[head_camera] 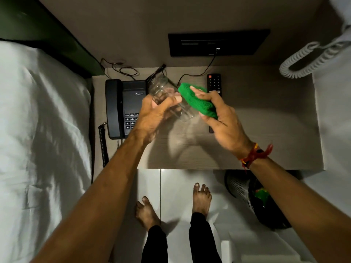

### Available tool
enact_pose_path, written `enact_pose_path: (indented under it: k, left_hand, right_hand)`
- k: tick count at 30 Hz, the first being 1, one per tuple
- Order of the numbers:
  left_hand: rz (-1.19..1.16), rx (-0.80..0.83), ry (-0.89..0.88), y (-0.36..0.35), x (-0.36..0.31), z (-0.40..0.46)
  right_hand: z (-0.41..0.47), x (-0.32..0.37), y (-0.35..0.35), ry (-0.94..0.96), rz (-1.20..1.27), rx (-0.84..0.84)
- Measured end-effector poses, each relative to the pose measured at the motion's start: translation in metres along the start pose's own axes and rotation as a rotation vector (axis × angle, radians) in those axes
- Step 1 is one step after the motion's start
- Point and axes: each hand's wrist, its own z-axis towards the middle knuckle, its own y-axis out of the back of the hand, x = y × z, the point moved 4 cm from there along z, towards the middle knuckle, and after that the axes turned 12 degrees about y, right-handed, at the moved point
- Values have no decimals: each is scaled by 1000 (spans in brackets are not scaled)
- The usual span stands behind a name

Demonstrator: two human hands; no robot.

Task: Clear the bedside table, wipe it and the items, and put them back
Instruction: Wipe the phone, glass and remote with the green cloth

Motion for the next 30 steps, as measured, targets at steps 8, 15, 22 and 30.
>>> enact_pose_path:
  k: [8,15,22,30]
  left_hand:
    - [-534,407,93,-11,-16,-15]
    - [-625,334,219,-26,-5,-15]
    - [-732,580,83,-32,-9,-12]
    - [-714,315,123,-12,-5,9]
  right_hand:
    - [19,2,34,-95,315,-391]
    - [53,34,15,16,60,-427]
    - [47,64,-30,164,-104,-76]
    - [-2,61,-29,138,283,-167]
